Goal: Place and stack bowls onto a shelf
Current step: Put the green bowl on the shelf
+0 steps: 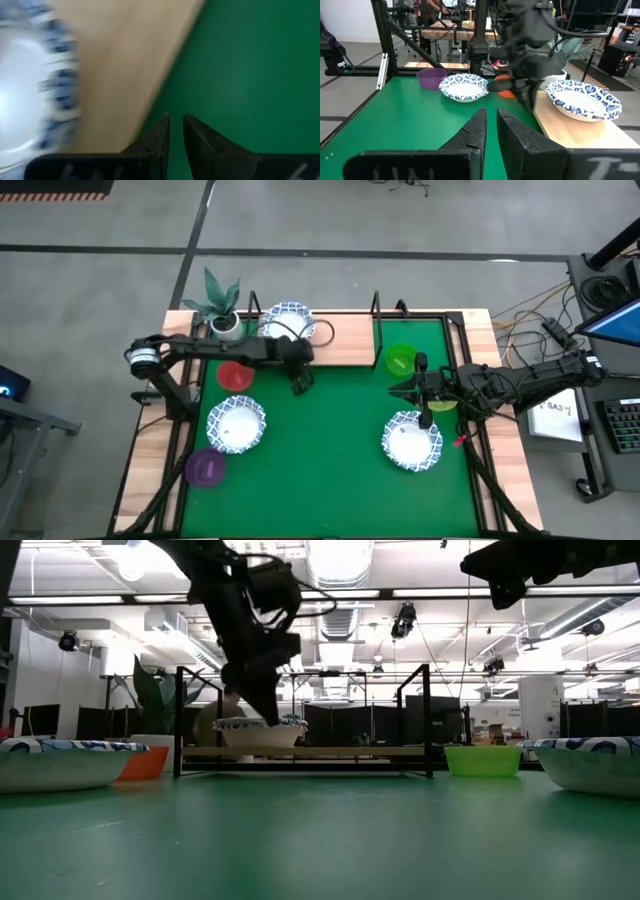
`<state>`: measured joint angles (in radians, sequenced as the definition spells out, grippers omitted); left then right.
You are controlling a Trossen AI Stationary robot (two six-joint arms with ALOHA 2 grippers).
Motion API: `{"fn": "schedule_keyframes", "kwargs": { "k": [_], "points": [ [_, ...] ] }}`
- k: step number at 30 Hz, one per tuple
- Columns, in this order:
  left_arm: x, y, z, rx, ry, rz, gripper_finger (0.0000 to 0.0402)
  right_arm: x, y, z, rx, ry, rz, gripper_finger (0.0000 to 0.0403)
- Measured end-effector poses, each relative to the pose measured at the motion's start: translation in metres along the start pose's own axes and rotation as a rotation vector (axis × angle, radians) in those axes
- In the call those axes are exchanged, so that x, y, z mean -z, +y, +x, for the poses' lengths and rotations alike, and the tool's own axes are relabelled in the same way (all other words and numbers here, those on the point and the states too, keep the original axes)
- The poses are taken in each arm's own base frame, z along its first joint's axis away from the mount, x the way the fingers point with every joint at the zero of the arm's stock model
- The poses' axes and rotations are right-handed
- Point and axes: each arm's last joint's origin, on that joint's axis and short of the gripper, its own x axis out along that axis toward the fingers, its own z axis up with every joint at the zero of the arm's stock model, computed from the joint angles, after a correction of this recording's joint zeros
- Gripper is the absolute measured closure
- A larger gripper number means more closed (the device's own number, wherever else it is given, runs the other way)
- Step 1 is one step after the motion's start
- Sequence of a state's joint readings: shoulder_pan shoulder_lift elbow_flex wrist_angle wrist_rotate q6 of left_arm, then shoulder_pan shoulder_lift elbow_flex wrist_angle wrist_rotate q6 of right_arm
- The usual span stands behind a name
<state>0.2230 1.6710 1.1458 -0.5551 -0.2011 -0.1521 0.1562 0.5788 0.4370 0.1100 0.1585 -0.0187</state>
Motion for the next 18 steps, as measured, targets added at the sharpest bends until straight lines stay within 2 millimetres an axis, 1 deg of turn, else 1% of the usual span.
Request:
{"fn": "schedule_keyframes", "kwargs": {
  "k": [3,5,8,11,14,18],
  "points": [
    [0.002,-0.026,-0.007,0.051,-0.031,0.063,0.0365,0.000,0.000,0.000,0.000,0.000,0.010,0.0369],
    [0.005,-0.046,-0.014,0.101,-0.062,0.146,0.0365,0.000,0.000,0.000,0.000,0.000,0.036,0.0369],
    [0.007,-0.080,-0.028,0.263,-0.156,0.317,0.0365,0.000,0.000,0.000,0.000,0.001,0.069,0.0369],
    [0.008,-0.110,-0.048,0.465,-0.286,0.472,0.0365,0.000,0.000,0.000,-0.008,0.001,0.110,0.0369],
    [0.011,-0.124,-0.069,0.597,-0.371,0.555,0.0365,0.001,0.002,0.003,-0.053,0.015,0.179,0.0369],
    [0.016,-0.125,-0.090,0.632,-0.414,0.570,0.0365,0.008,0.006,0.011,-0.069,0.068,0.264,0.0369]
  ]
}}
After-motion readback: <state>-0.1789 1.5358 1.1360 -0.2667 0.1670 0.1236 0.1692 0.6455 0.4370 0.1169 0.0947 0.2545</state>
